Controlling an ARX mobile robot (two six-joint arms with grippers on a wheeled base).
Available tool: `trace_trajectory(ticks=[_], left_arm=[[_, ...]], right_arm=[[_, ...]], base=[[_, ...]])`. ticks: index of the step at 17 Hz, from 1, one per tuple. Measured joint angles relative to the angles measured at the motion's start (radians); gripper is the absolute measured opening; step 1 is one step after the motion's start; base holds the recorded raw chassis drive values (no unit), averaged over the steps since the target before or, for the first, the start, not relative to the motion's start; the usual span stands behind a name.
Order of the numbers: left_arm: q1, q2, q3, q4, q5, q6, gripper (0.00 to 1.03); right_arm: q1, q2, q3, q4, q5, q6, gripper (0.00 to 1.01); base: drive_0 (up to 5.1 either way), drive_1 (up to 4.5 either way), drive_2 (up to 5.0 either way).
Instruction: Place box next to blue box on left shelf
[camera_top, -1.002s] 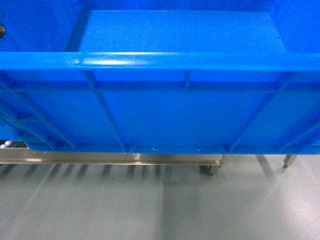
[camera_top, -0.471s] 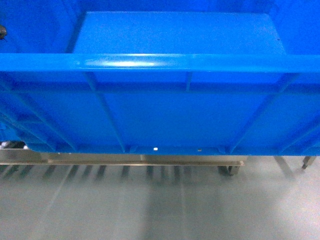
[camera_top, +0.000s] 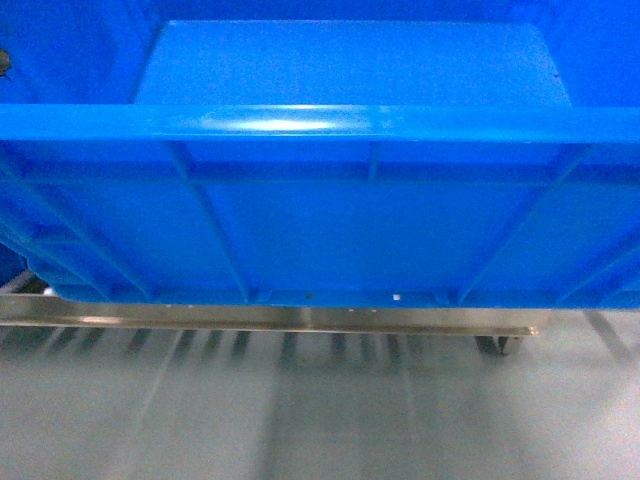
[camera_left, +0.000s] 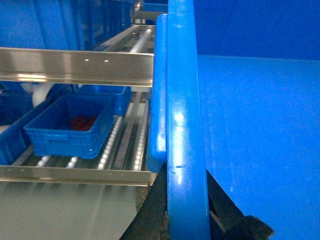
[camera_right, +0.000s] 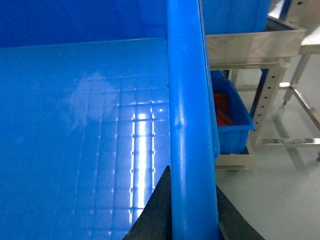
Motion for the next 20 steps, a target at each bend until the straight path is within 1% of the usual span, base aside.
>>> trace_trajectory(ticks=[2,3,20], left_arm=[[0.009,-0.002,-0.001,-0.002,-0.002,0.0,0.09],[0.002,-0.001,-0.001,-0.001,0.002,0.0,0.09],[0.003,-0.001,-0.002,-0.001,0.002,0.0,0.09]], right_arm=[[0.008,0.004,0.0,0.0,0.0,0.002,0.08],[0.004,0.004,0.0,0.001,0.0,0.002,0.08],[0.005,0.001,0.0,-0.002,0.003,0.0,0.08]], base=[[-6.3,1.19,1.2],[-0.8,-0.84,-0.8],[0.0,-0.03,0.0]])
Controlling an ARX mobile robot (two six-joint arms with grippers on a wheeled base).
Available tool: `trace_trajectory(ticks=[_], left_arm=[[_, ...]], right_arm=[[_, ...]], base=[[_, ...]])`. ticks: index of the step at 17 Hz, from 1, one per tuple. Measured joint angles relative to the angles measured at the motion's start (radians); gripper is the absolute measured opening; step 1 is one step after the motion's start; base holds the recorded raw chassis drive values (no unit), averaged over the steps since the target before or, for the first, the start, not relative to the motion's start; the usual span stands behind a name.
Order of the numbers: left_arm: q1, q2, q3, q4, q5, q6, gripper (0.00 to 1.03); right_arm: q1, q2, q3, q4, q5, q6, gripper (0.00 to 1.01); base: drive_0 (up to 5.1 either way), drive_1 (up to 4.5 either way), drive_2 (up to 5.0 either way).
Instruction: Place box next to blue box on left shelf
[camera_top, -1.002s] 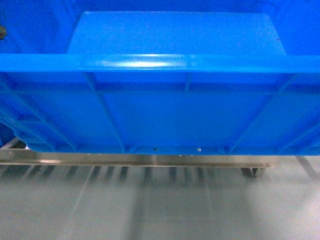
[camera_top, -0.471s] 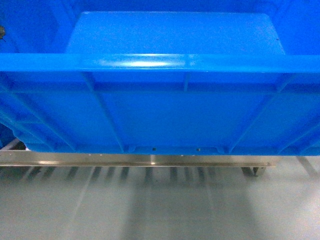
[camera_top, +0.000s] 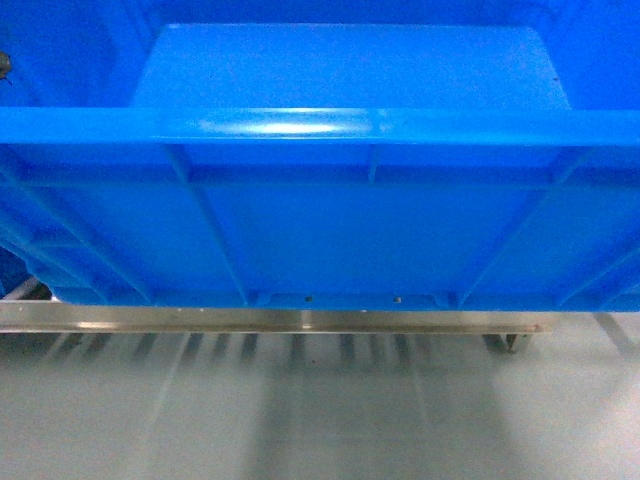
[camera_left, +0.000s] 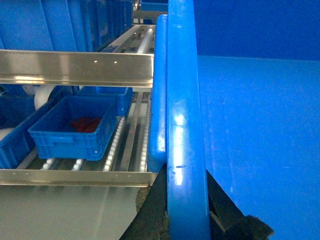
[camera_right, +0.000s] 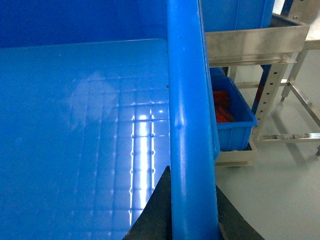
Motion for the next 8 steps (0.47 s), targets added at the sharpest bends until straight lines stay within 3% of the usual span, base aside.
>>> trace_trajectory(ticks=[8], left_arm=[[0.0,0.0,0.0,0.0,0.0,0.0,0.09]], right_arm=[[0.0,0.0,0.0,0.0,0.0,0.0,0.08]], base=[[0.0,0.0,0.0]])
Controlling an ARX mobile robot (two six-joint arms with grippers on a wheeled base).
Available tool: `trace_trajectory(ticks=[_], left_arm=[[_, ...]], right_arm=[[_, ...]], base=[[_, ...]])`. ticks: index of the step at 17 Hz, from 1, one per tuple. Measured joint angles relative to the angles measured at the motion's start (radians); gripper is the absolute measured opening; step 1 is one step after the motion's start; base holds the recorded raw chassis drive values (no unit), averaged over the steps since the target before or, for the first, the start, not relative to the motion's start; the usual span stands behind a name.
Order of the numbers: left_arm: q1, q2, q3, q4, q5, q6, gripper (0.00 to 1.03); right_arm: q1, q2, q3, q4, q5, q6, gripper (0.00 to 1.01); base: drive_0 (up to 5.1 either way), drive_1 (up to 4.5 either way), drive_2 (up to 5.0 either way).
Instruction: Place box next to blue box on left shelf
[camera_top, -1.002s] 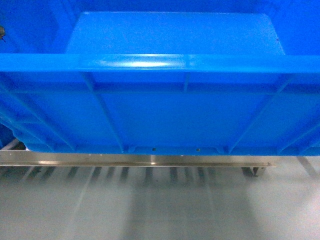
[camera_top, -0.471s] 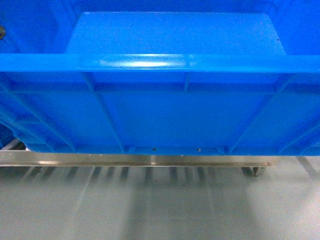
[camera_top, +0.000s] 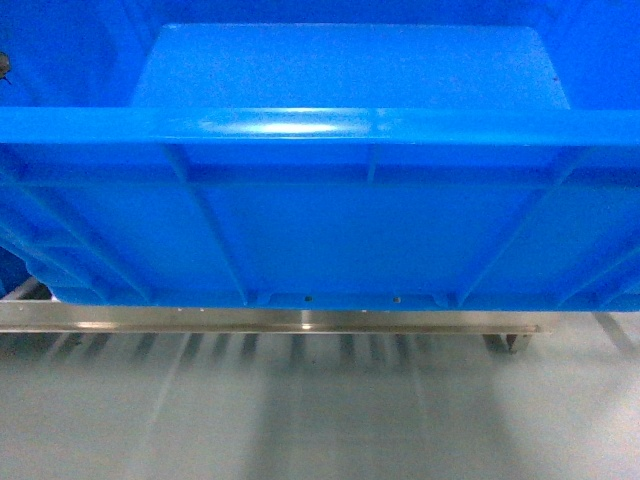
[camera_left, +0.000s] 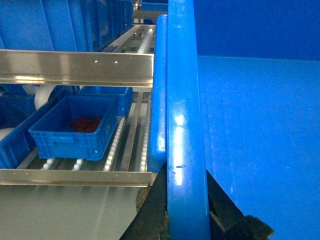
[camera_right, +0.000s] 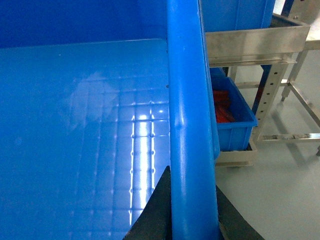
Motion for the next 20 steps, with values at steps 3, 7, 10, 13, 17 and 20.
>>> trace_trajectory(ticks=[3,7,10,13,17,20], left_arm=[[0.0,0.0,0.0,0.0,0.0,0.0,0.09],[0.0,0.0,0.0,0.0,0.0,0.0,0.09],[0.0,0.0,0.0,0.002,0.0,0.0,0.09],[0.0,0.0,0.0,0.007,0.0,0.0,0.09],[0.0,0.0,0.0,0.0,0.0,0.0,0.09],[0.0,0.0,0.0,0.0,0.001,0.0,0.09]], right_arm=[[0.0,0.0,0.0,0.0,0.0,0.0,0.08],[0.0,0.0,0.0,0.0,0.0,0.0,0.08],[0.0,0.0,0.0,0.001,0.0,0.0,0.08],[0.0,0.0,0.0,0.007,0.0,0.0,0.08],[0.0,0.0,0.0,0.0,0.0,0.0,0.08],[0.0,0.0,0.0,0.0,0.0,0.0,0.08]], base=[[0.0,0.0,0.0],[0.0,0.0,0.0],[0.0,0.0,0.0],[0.0,0.0,0.0],[0.0,0.0,0.0],[0.0,0.0,0.0]])
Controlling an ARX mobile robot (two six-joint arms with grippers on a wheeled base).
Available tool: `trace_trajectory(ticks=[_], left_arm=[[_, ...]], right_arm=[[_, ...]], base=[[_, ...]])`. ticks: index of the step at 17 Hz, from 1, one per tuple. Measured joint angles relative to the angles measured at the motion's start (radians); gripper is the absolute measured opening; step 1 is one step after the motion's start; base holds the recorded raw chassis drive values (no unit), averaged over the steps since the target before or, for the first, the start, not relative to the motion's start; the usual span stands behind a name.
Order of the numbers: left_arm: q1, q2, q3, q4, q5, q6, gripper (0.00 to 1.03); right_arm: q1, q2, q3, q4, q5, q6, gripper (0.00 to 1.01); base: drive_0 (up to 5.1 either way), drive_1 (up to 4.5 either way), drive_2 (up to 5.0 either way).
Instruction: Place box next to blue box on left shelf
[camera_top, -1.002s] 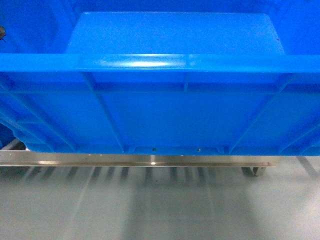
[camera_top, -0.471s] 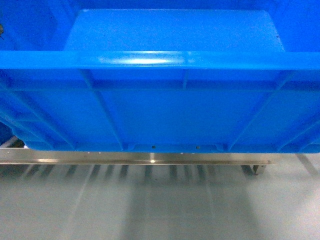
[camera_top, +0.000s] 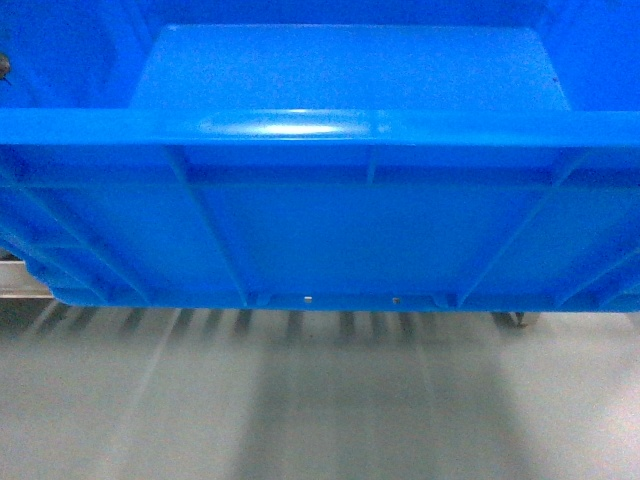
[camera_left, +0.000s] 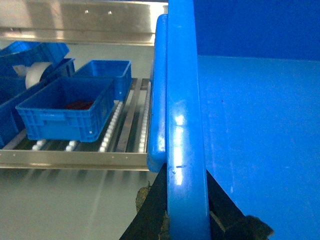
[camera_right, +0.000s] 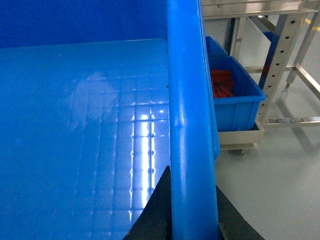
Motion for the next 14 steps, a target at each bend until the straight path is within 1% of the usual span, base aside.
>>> trace_trajectory(ticks=[14], left_arm=[[0.0,0.0,0.0,0.0,0.0,0.0,0.09]], right_arm=[[0.0,0.0,0.0,0.0,0.0,0.0,0.08]], base=[[0.0,0.0,0.0]])
